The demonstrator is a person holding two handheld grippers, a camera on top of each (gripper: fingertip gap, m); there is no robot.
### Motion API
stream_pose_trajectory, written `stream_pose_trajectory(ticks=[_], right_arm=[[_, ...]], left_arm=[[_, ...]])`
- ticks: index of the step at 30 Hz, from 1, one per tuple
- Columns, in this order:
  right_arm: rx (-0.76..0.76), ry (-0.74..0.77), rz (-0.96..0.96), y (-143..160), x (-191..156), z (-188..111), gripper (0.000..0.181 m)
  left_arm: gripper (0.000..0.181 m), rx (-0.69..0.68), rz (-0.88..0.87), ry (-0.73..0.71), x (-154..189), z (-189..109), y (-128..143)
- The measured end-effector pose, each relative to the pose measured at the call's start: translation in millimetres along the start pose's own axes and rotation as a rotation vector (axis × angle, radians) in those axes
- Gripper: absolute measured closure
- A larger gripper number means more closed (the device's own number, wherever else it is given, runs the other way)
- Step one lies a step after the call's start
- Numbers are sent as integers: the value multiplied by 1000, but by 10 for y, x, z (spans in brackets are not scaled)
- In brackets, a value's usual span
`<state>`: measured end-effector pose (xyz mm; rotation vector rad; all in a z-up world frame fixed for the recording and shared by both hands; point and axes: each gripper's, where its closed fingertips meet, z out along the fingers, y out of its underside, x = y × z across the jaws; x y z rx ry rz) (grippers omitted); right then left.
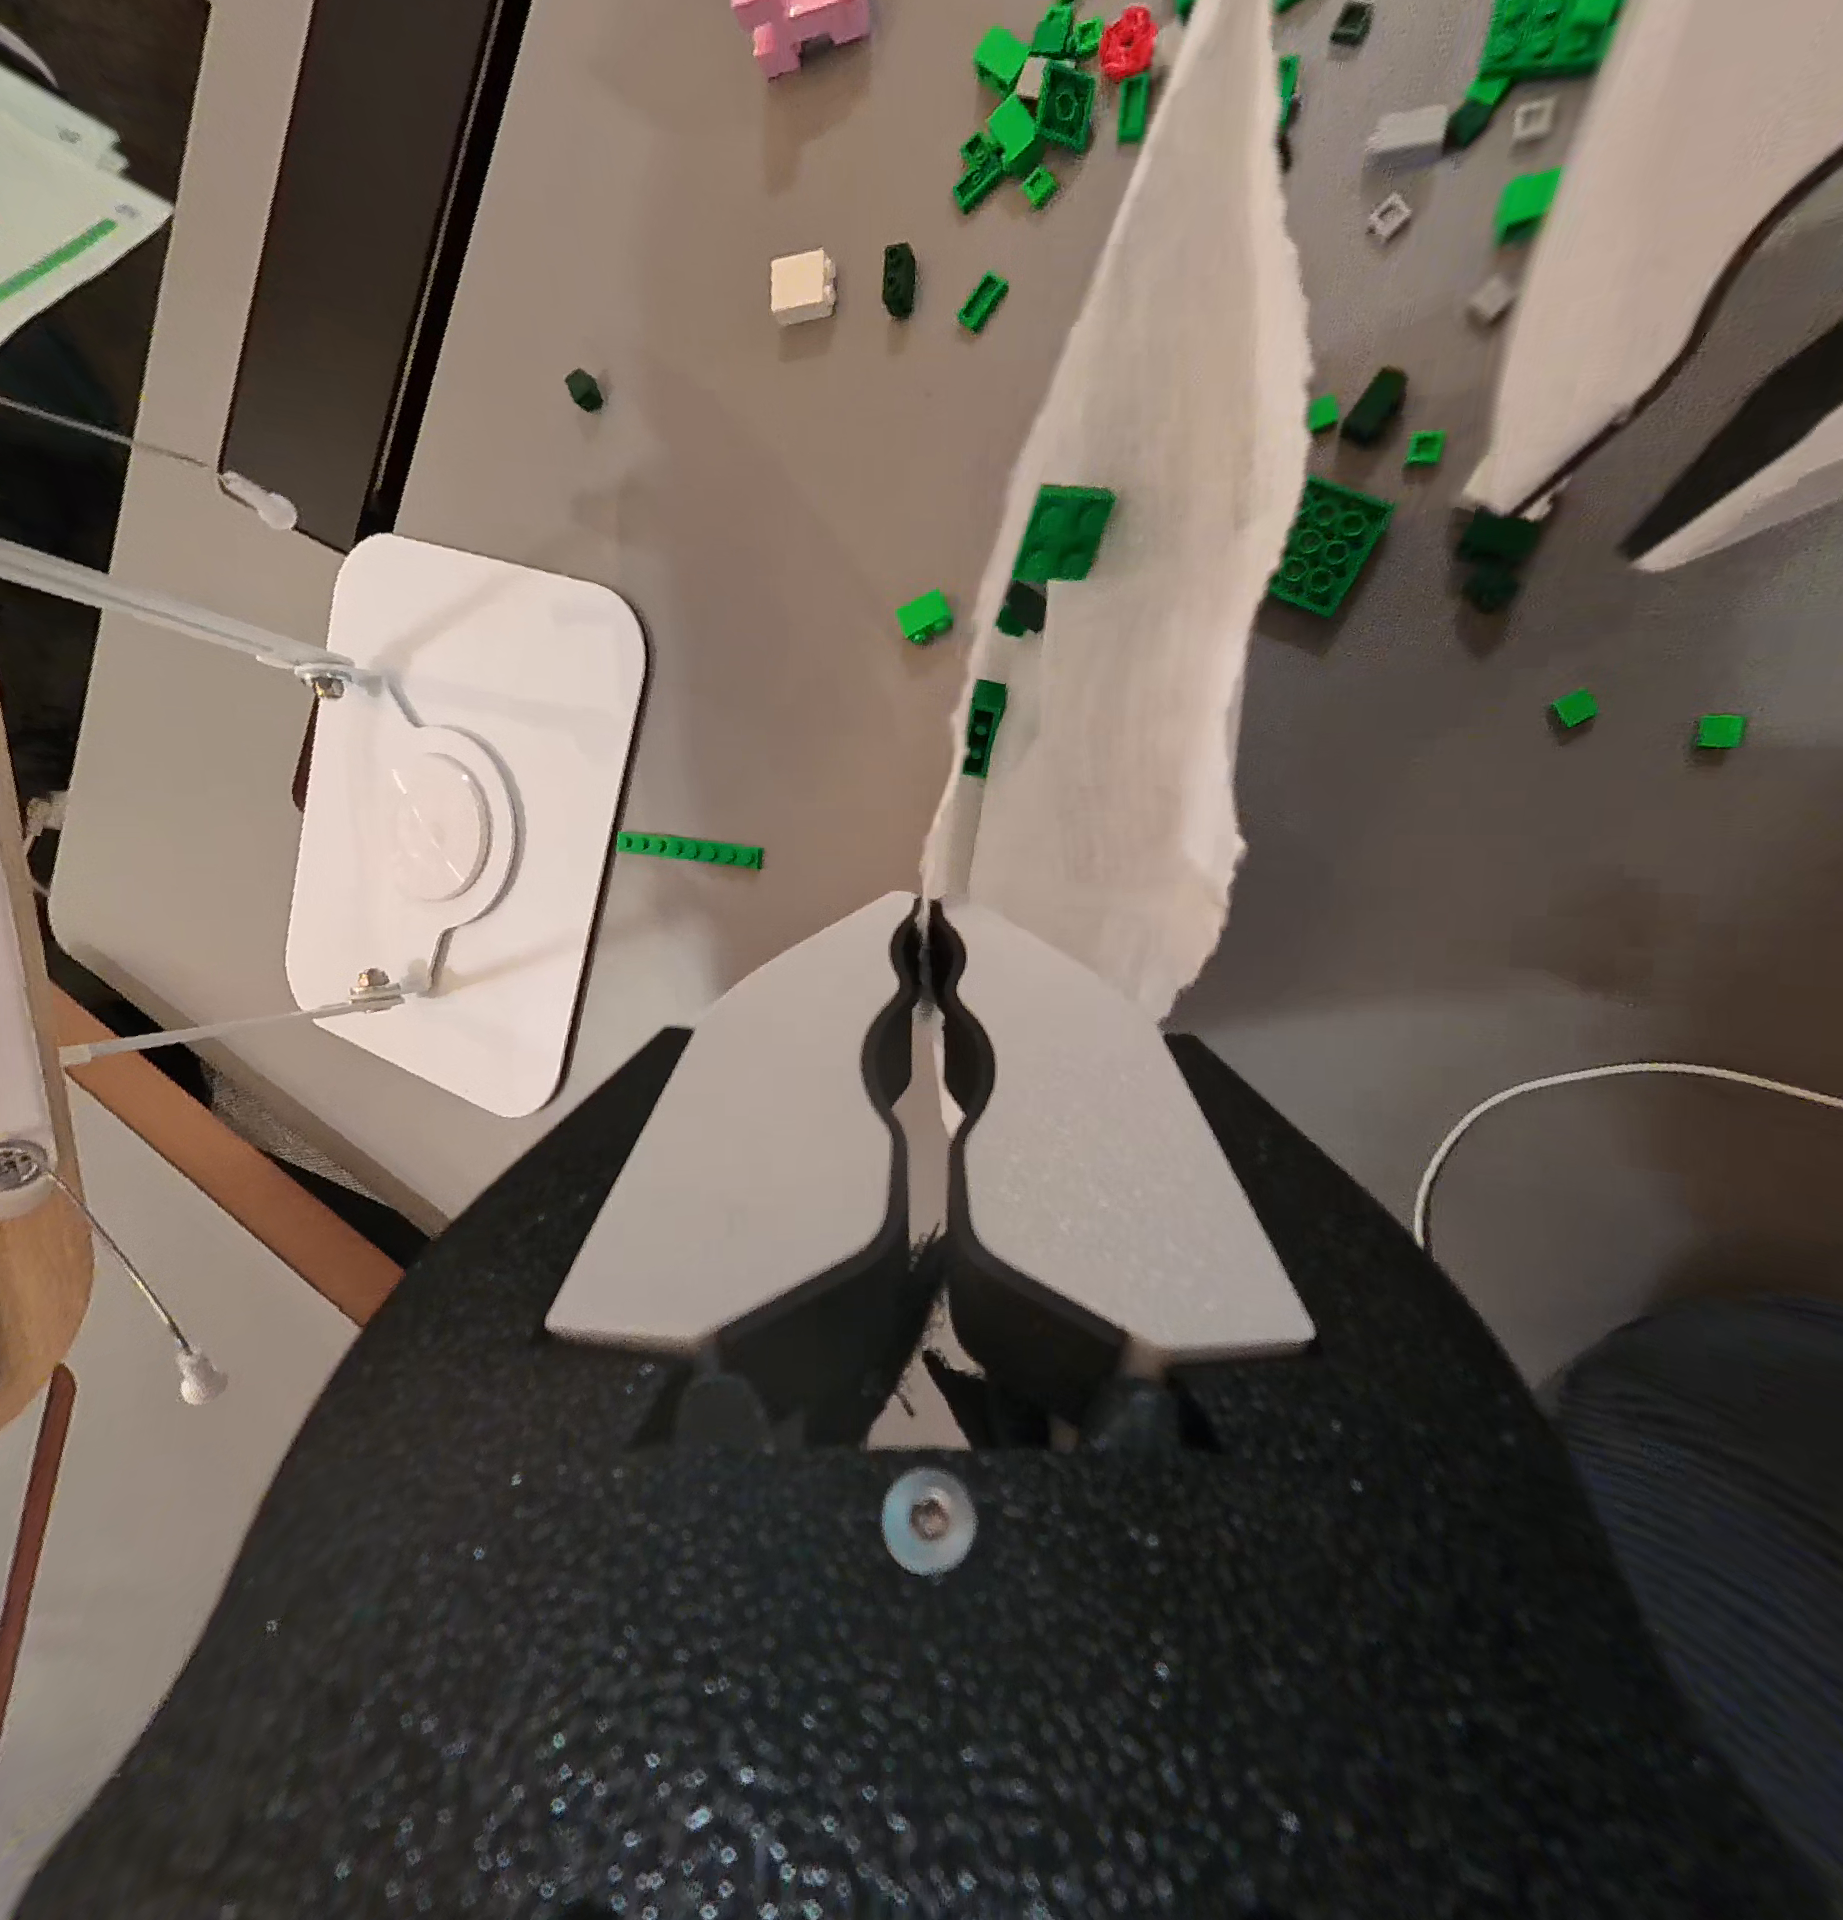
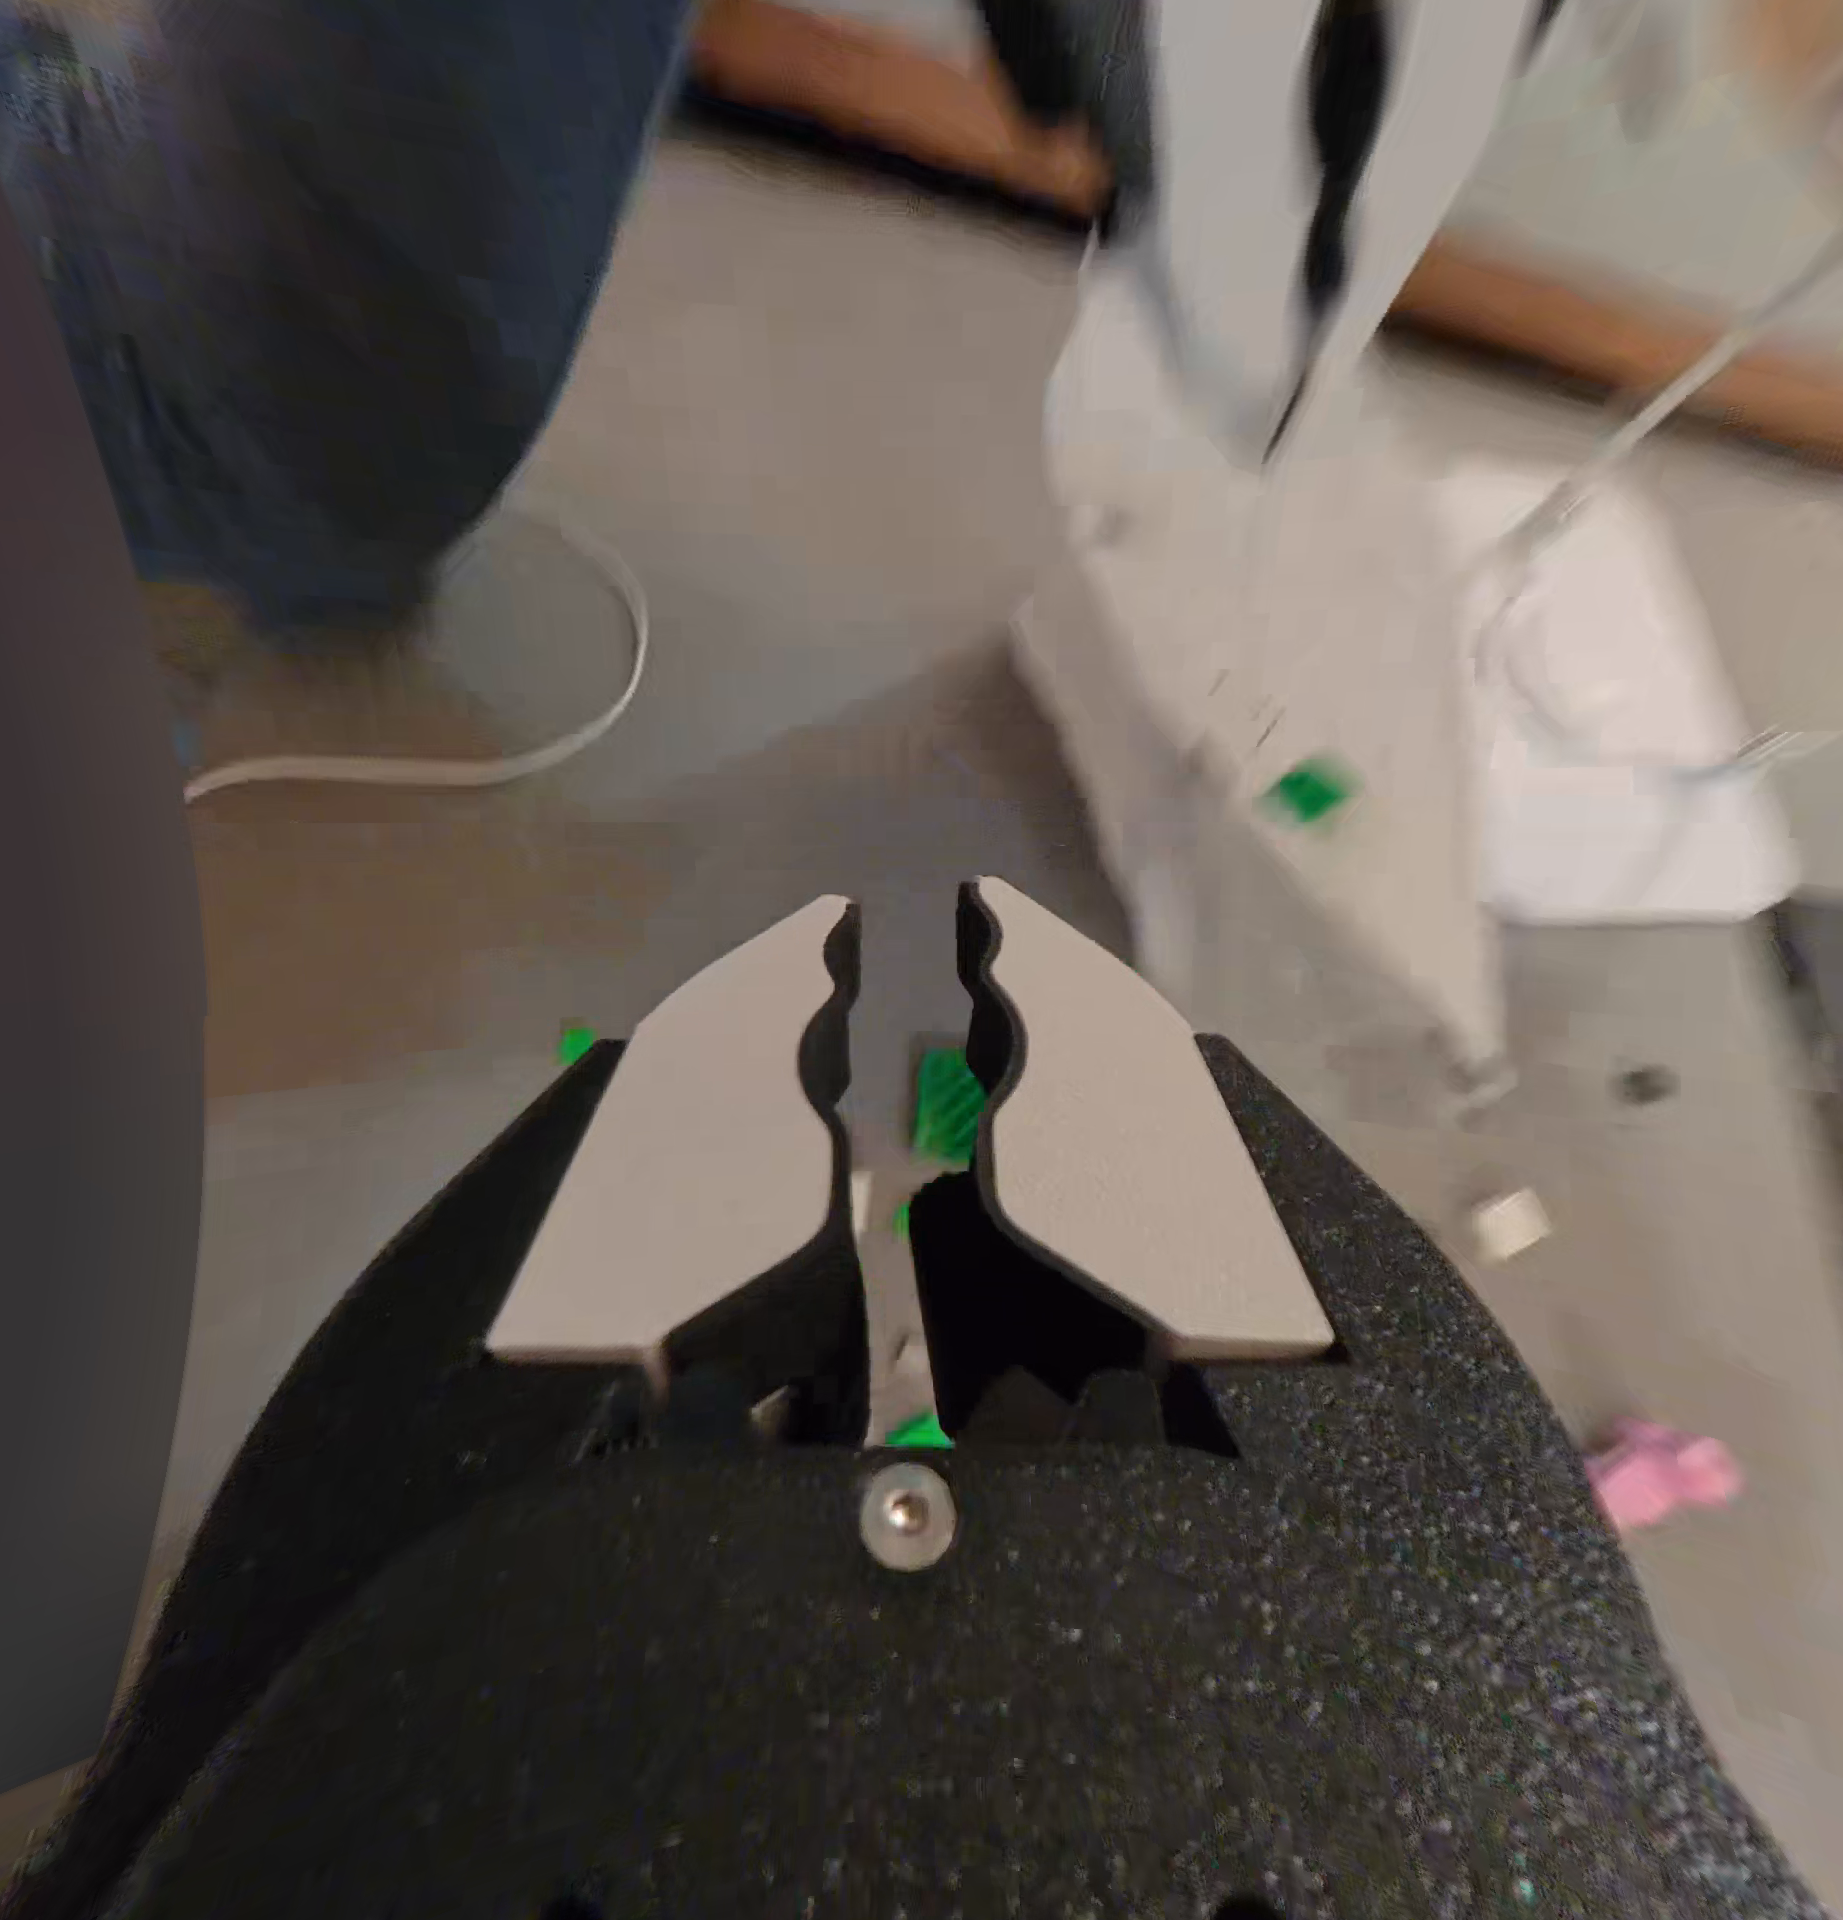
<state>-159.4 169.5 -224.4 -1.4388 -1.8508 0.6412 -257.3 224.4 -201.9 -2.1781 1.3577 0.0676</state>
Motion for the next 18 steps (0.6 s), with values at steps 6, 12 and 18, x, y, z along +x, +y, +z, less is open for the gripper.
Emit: stream_pose_trajectory(ticks=[6,12,18], right_arm=[[-282,-167,86,818,-273,330,162],[-378,-123,65,991,-289,463,162],[-355,-103,-1,850,-303,401,169]], left_arm=[[181,8,-5,-6,-15,-20,14],[181,9,10,-3,7,-17,-11],[181,13,10,4,17,-20,-16]])
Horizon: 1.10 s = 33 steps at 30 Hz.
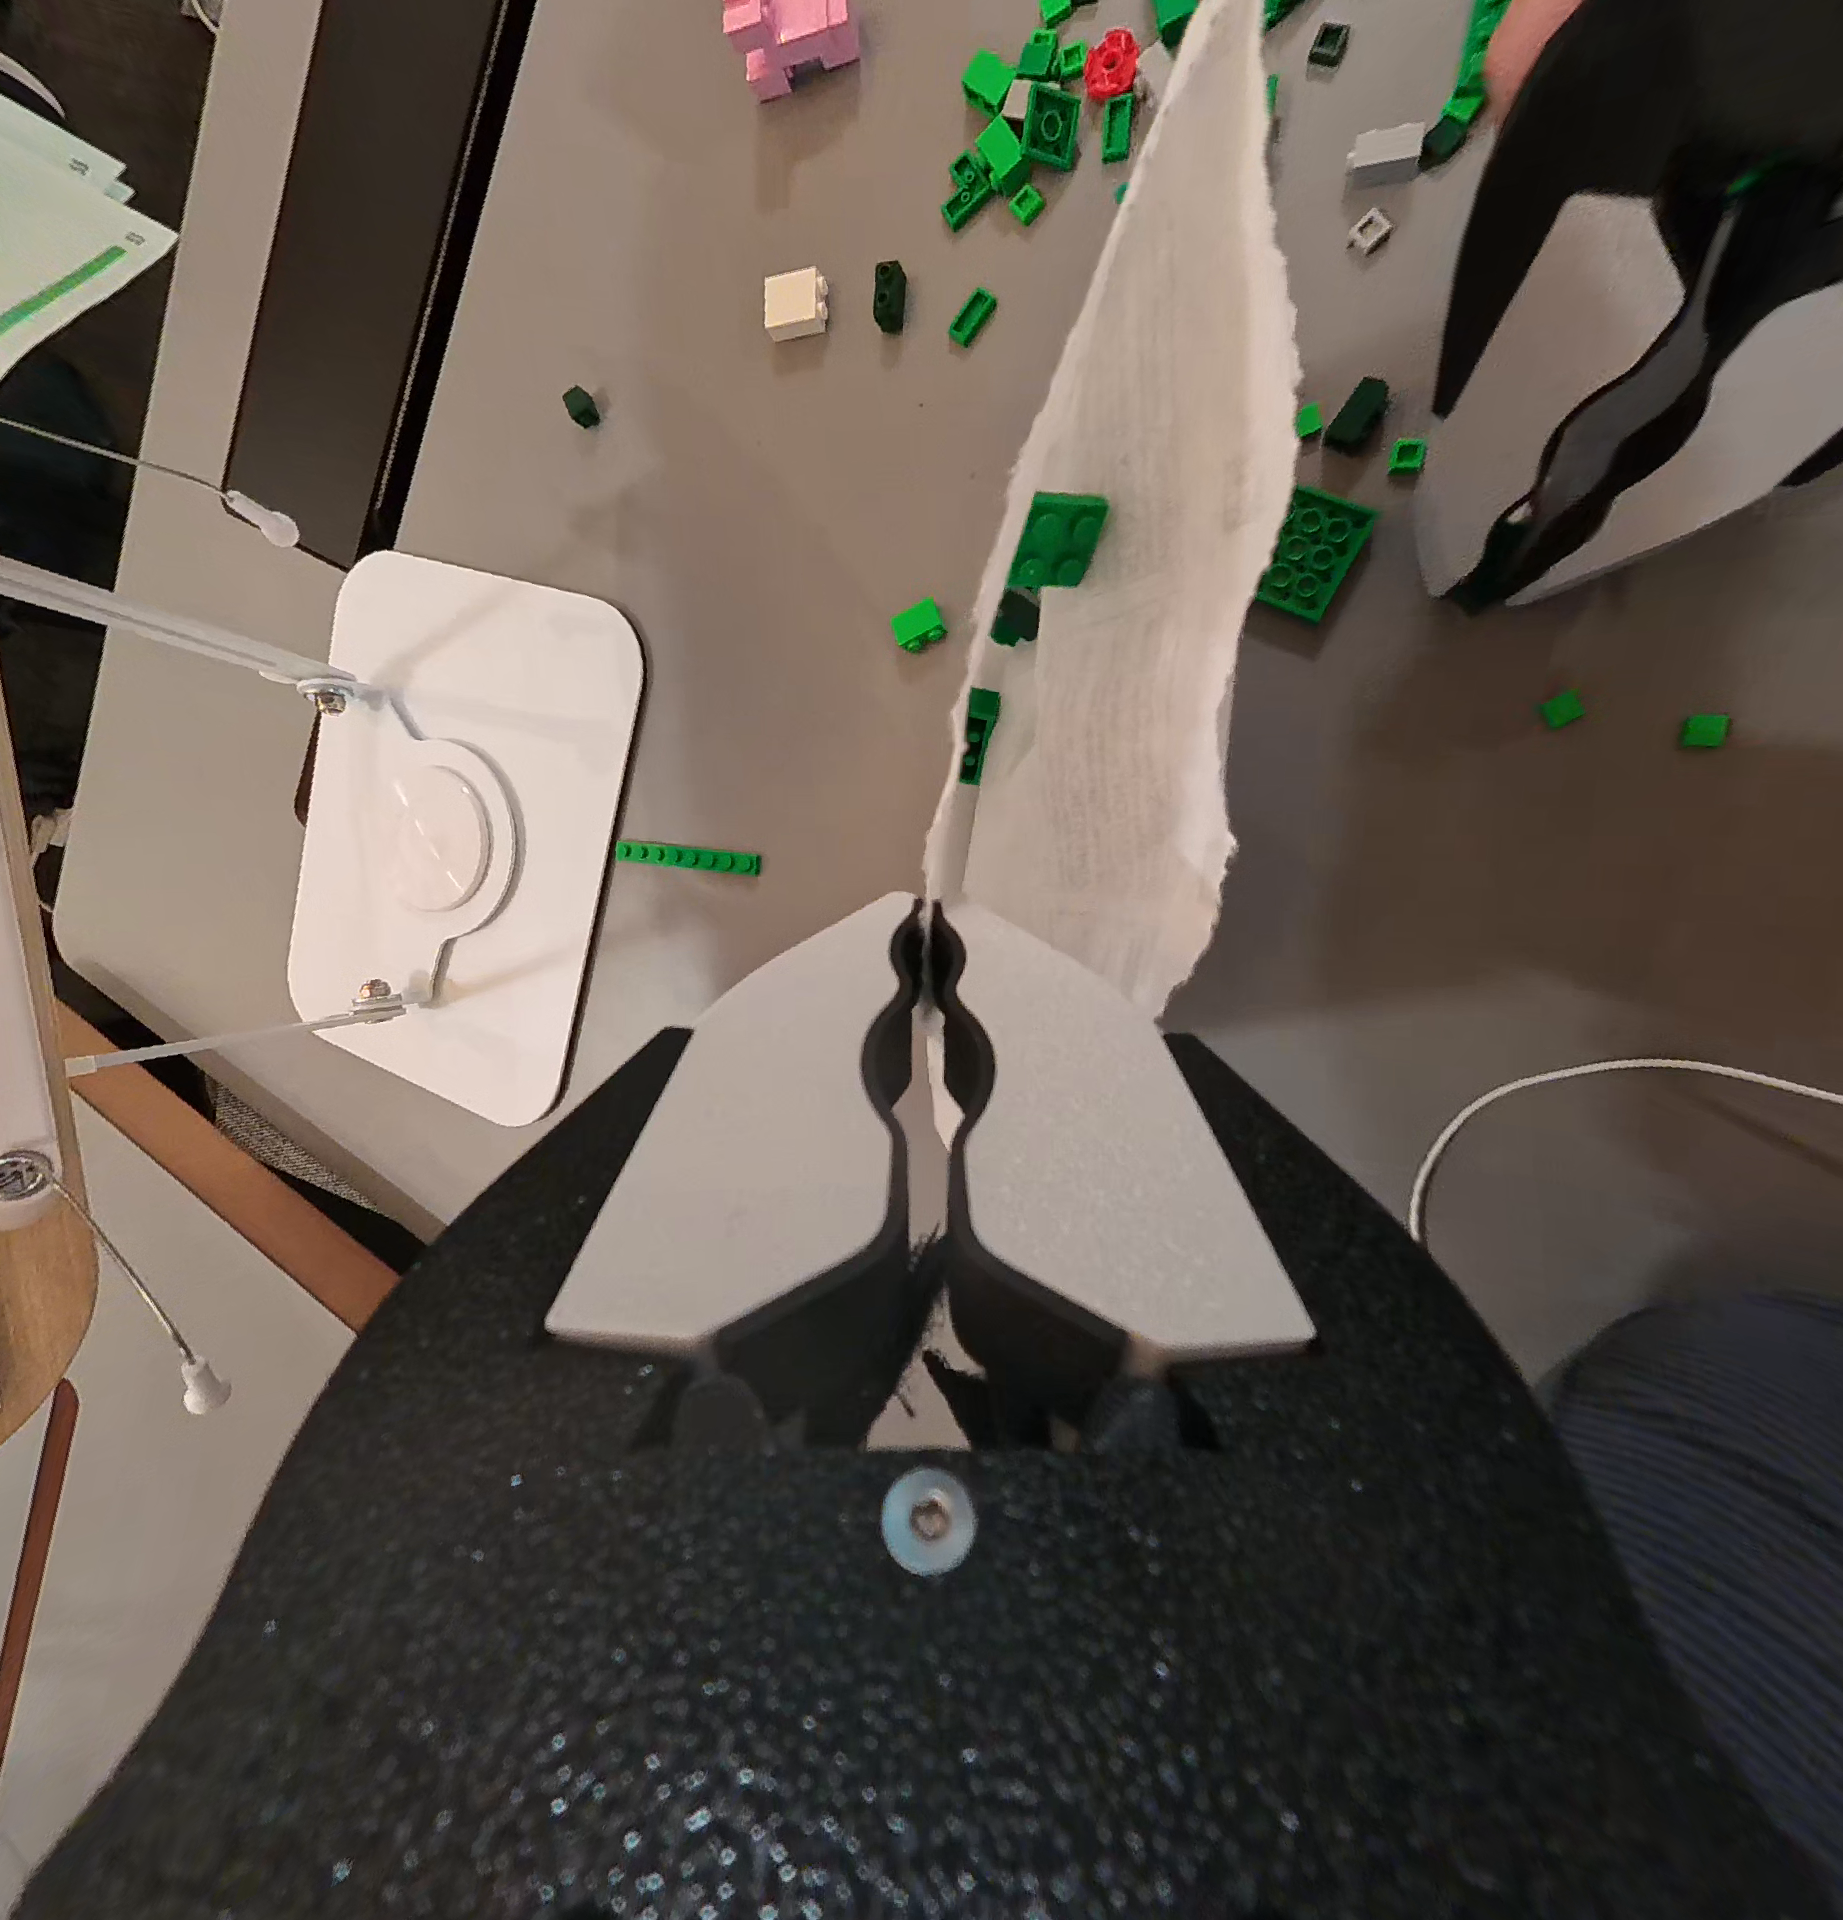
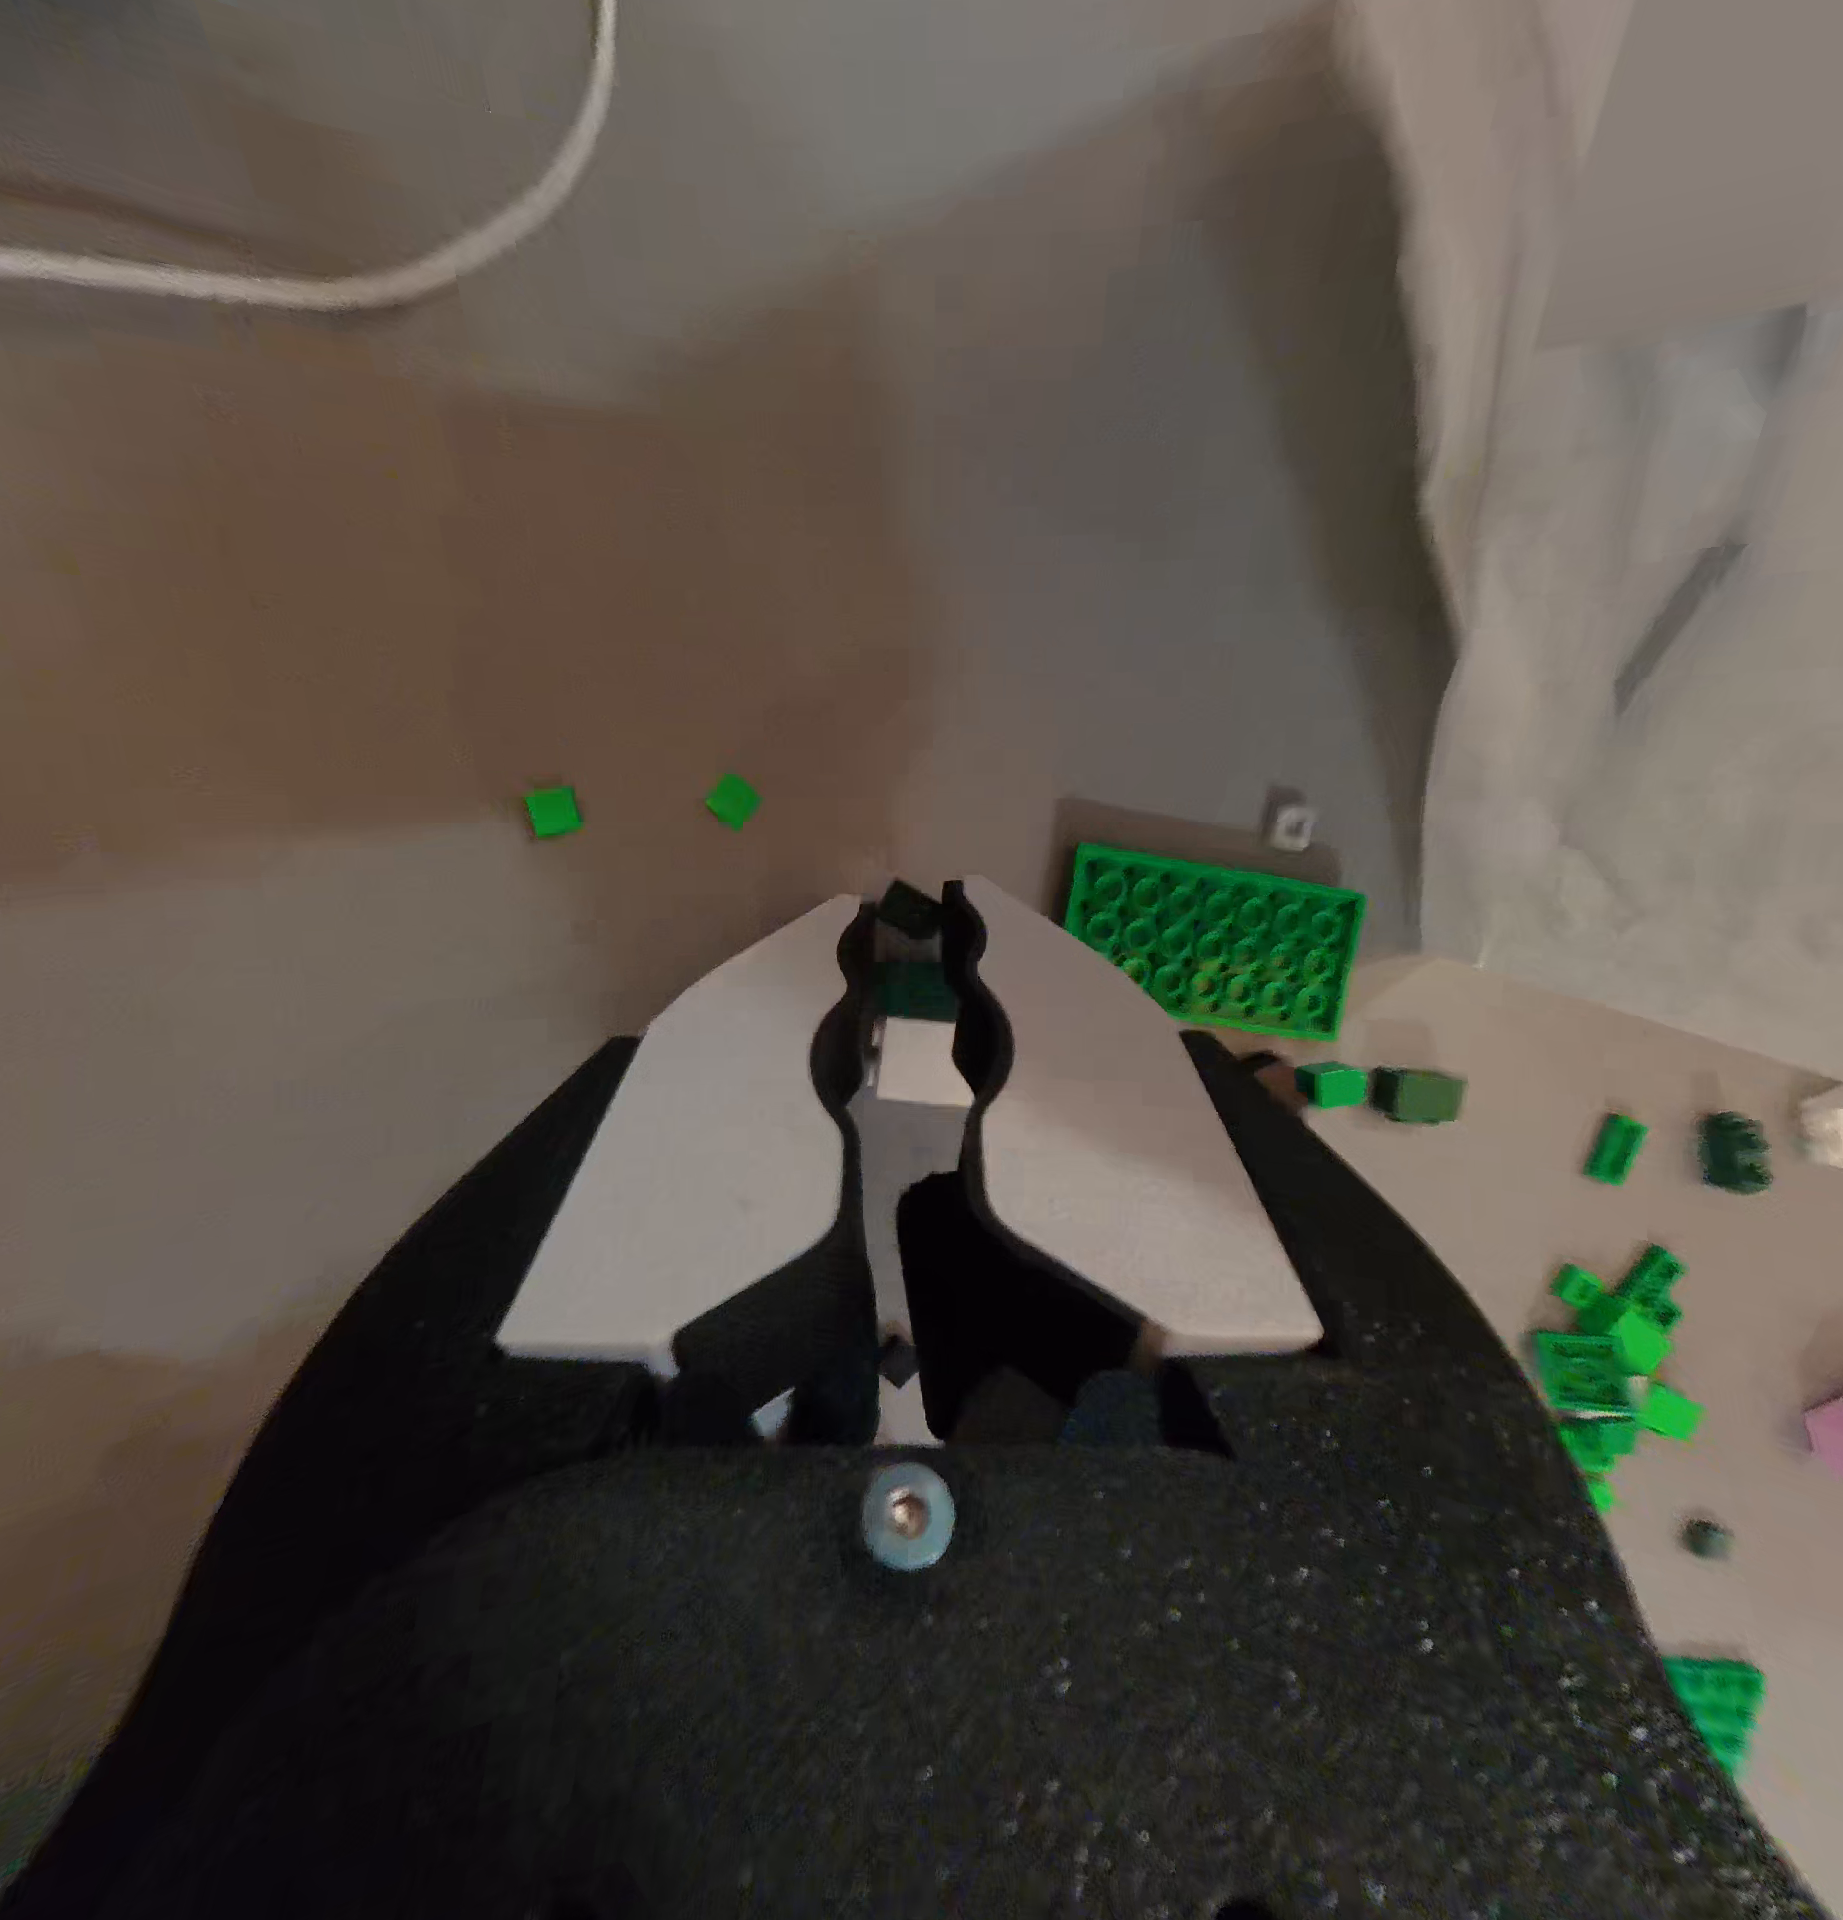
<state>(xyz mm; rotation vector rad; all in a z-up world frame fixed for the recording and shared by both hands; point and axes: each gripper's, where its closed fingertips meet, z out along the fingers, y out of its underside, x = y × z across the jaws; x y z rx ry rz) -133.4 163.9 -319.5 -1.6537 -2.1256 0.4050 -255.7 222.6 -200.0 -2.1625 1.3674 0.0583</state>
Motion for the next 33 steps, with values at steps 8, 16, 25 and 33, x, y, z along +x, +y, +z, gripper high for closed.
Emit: stream_pose_trajectory(ticks=[8,16,25,33], right_arm=[[500,605,-176,-1331,565,-1043,169],[272,672,-224,-1249,821,-754,161],[250,586,-216,-1214,755,-740,154],[254,455,-243,-1121,579,-784,145]], left_arm=[[181,-5,13,5,26,11,-26],[181,2,28,14,66,-3,-62],[181,17,32,23,81,-20,-72],[181,20,27,24,78,-26,-63]])
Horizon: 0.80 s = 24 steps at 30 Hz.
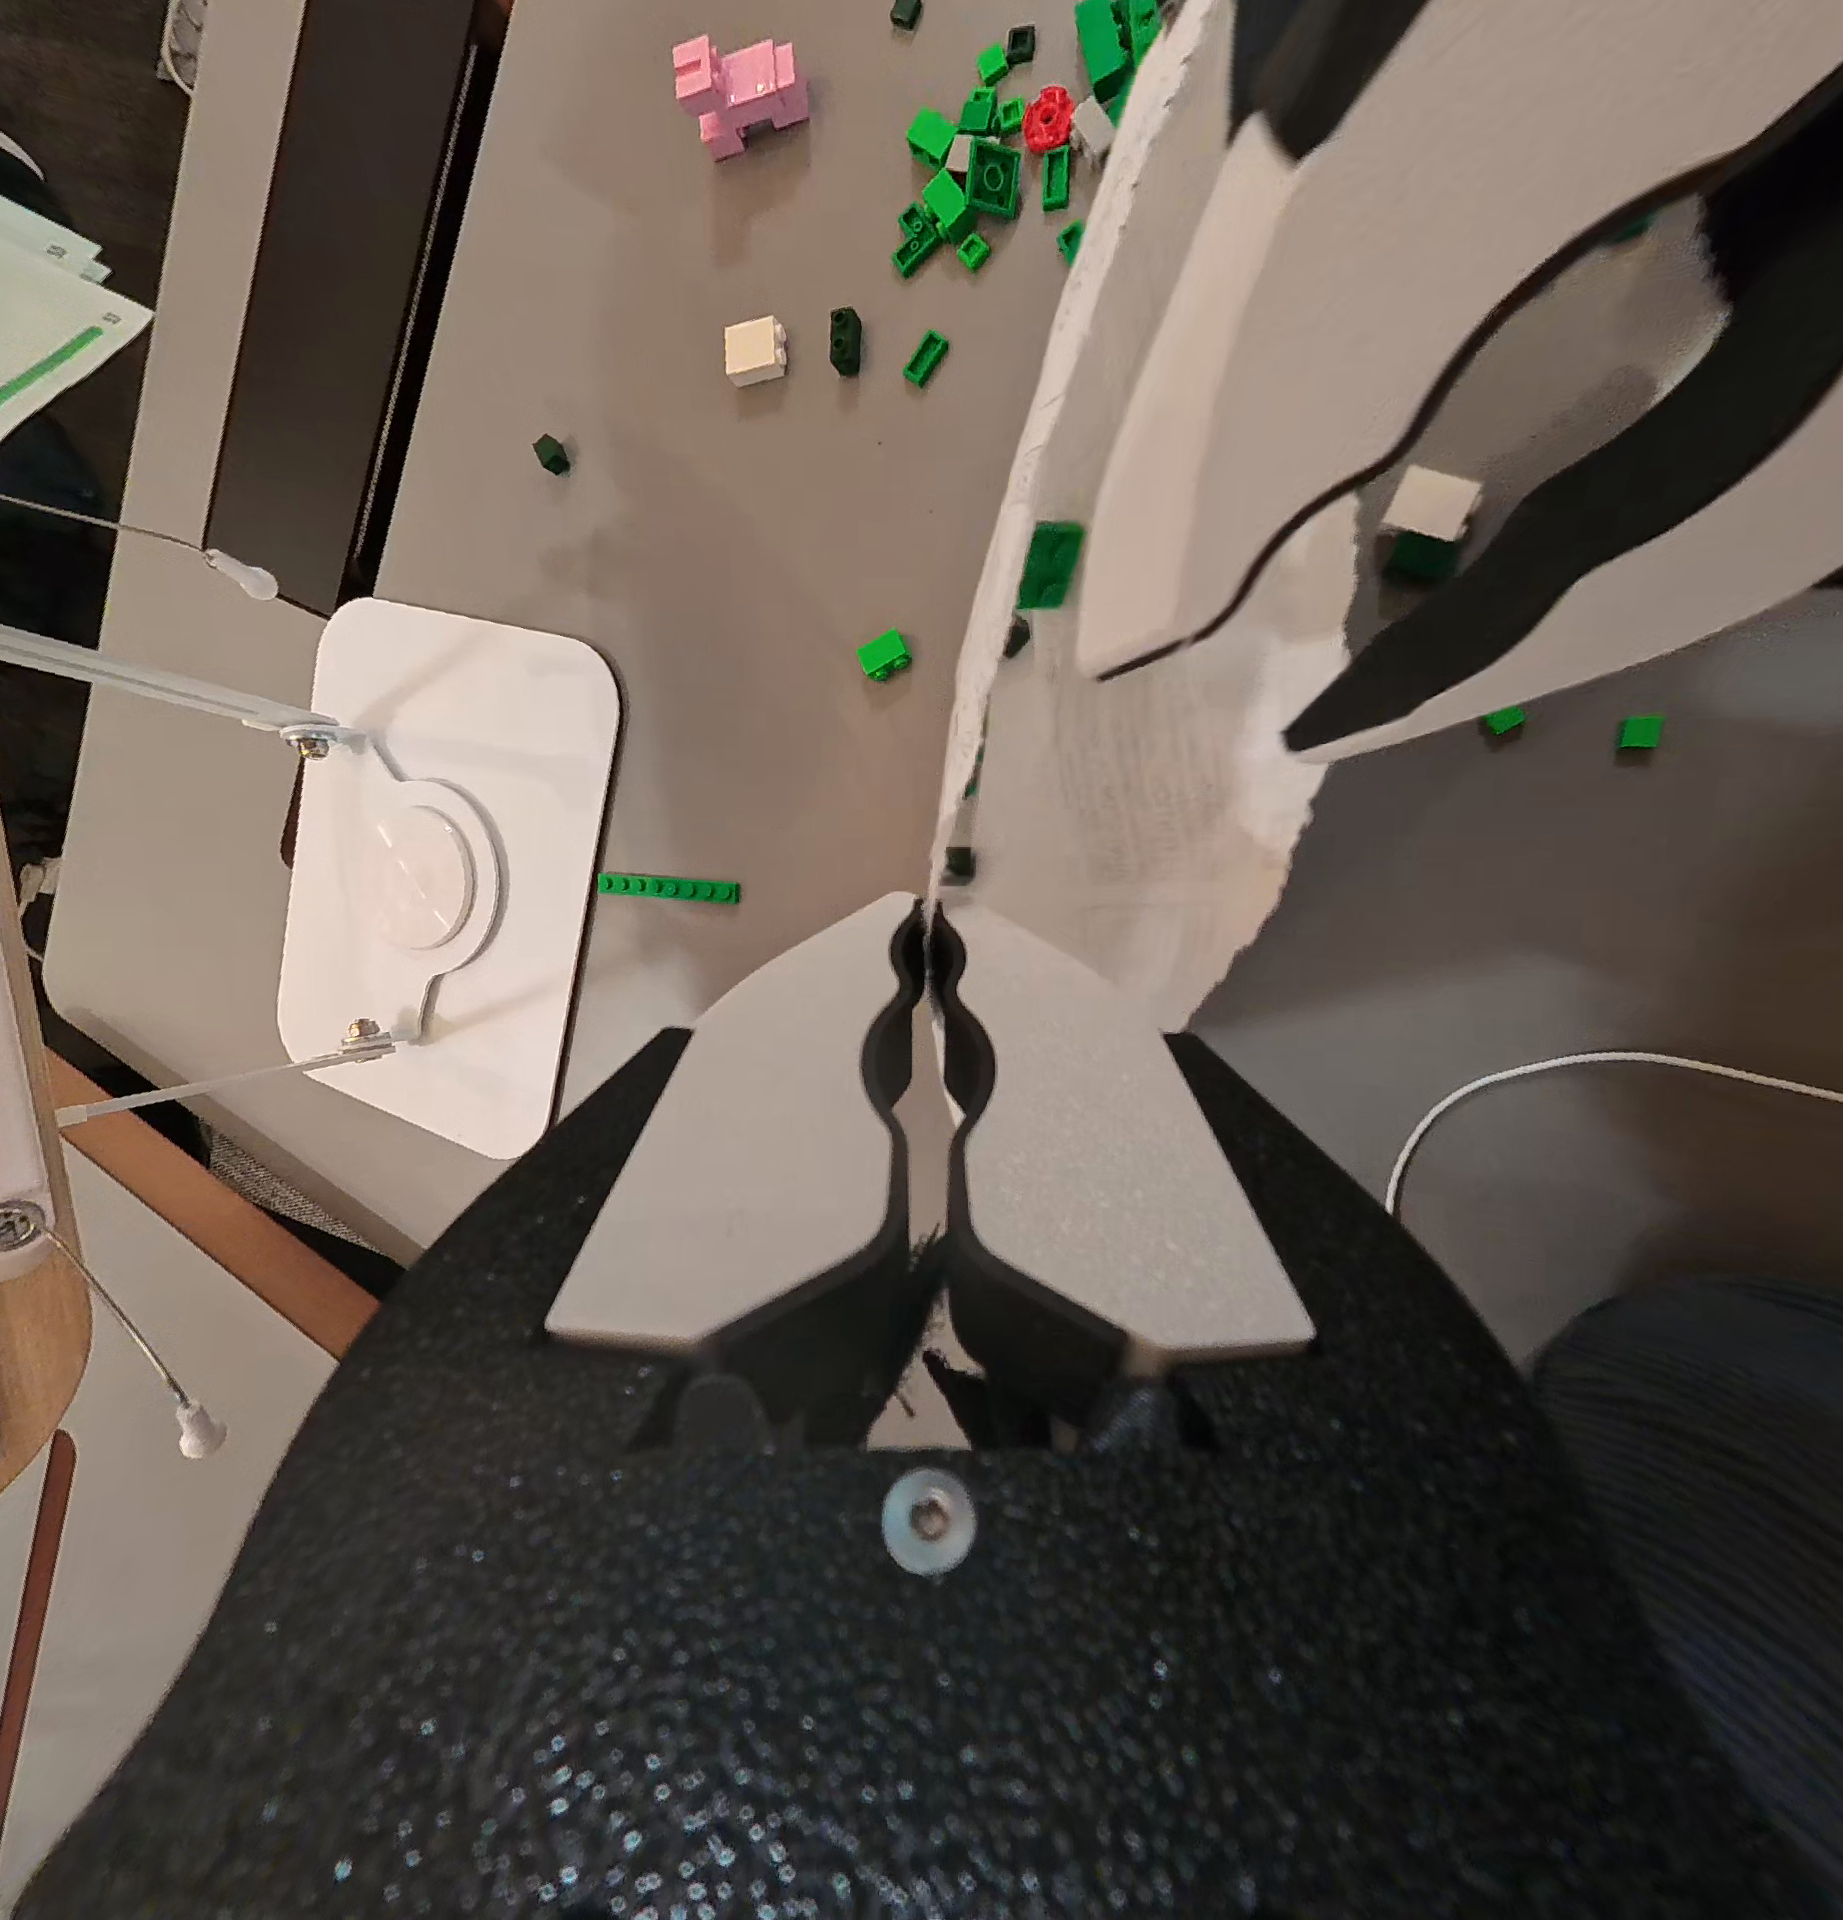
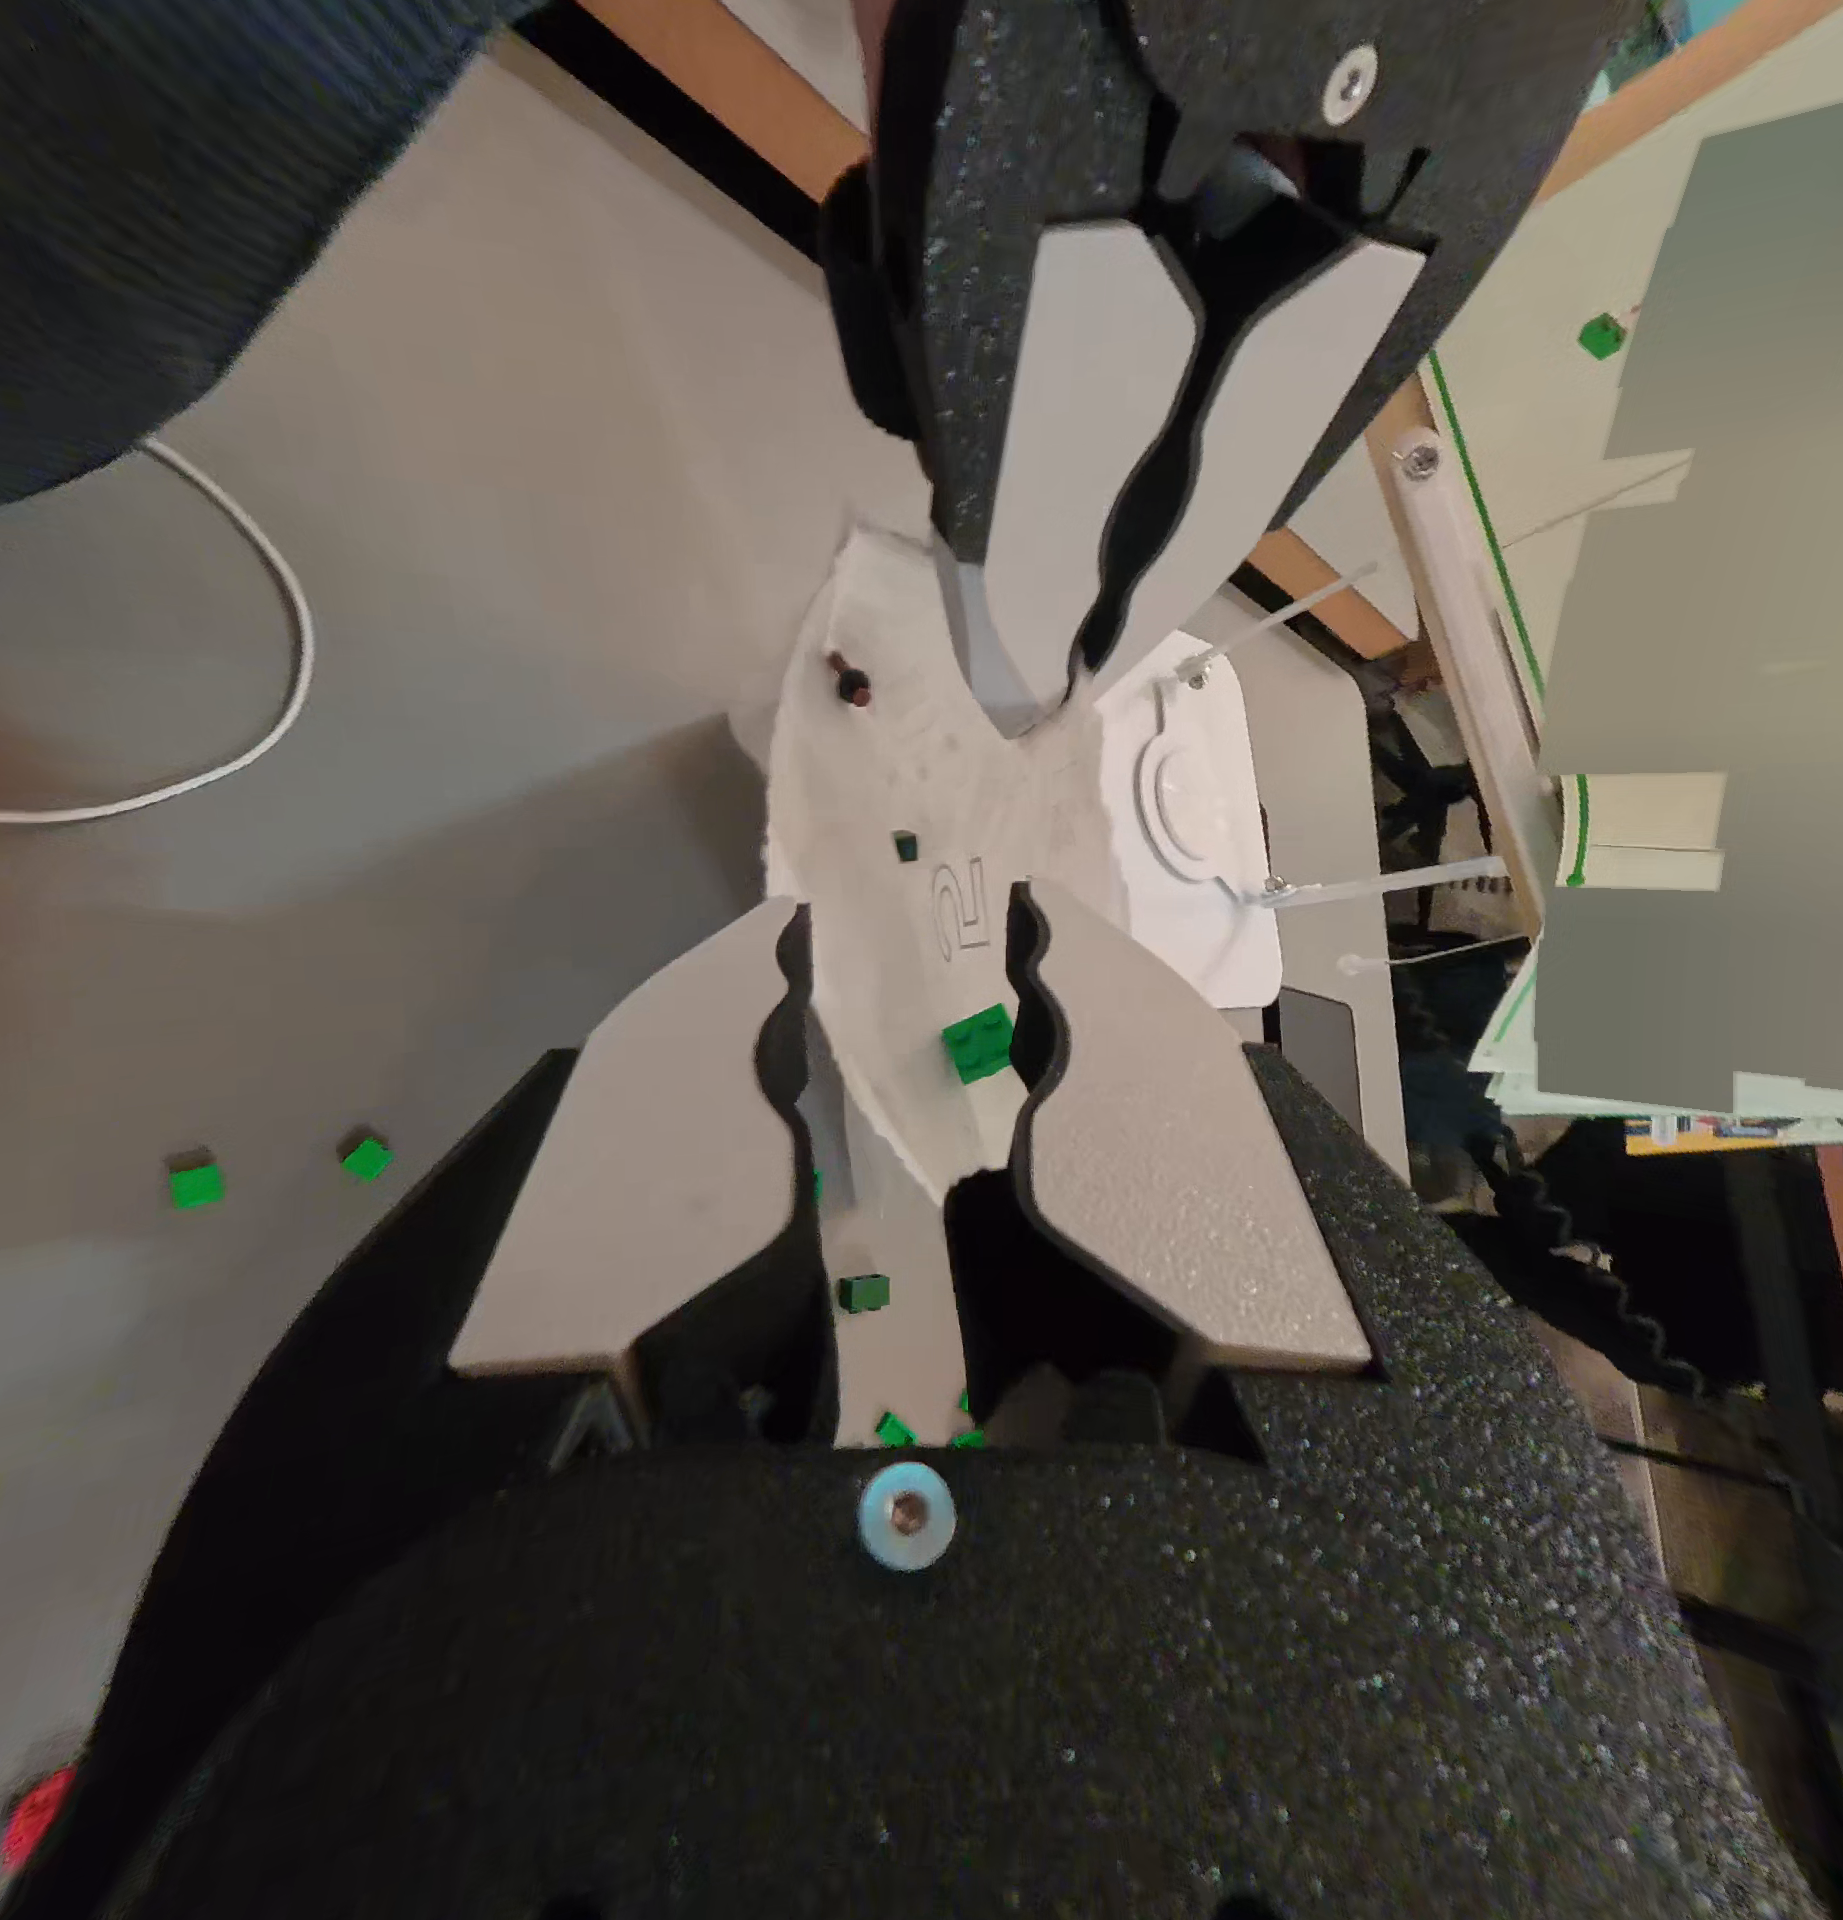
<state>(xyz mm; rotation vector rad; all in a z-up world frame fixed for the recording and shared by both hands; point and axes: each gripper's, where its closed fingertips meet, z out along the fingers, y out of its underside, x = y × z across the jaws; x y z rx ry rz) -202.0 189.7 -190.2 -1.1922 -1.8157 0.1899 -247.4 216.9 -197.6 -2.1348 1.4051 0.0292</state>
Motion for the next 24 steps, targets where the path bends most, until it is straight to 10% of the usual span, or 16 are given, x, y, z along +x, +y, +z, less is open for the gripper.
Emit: stream_pose_trajectory(ticks=[8,11,24], right_arm=[[-110,-59,-128,236,-133,-1,145],[-193,75,-246,329,31,29,180],[-42,-30,-135,195,-31,-146,181]], left_arm=[[181,8,2,8,8,4,-8],[181,17,3,3,-1,-4,-18],[181,28,-13,-47,-96,-10,-81]])
